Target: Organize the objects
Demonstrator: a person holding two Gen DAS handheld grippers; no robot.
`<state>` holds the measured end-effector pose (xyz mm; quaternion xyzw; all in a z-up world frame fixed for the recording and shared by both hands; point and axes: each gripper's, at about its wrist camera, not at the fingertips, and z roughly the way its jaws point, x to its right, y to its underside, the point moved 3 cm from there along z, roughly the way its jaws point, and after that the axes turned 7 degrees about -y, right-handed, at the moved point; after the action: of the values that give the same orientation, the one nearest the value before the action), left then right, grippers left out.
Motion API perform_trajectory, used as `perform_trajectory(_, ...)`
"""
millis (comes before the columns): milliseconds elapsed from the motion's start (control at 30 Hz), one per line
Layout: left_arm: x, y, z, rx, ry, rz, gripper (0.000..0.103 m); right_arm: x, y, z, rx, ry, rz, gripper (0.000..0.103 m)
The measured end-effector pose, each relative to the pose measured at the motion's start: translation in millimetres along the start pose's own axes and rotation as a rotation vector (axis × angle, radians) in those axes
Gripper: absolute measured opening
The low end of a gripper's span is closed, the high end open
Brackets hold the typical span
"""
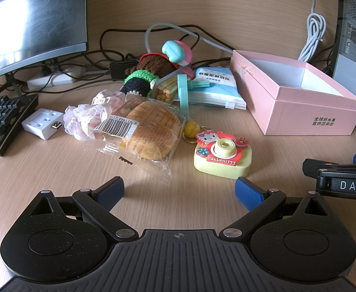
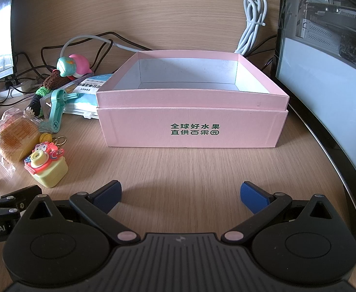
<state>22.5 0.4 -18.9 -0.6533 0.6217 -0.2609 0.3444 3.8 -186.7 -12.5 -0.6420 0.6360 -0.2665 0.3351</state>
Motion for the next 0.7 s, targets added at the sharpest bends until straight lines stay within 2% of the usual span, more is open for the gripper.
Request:
perform_trajectory(533,-4.4,-1.3,3.1,0.000,-0.004,0.001,0.101,-0.8,0.7,-1.6,0.002,0.011,0.013,0.103)
perform_trajectory(700,-1.7,0.9,-1.7,-0.010,-0.003,-0.005,0.100,0.5,2.3,-8.3,-0.018,-0.022,-0.005,0.103)
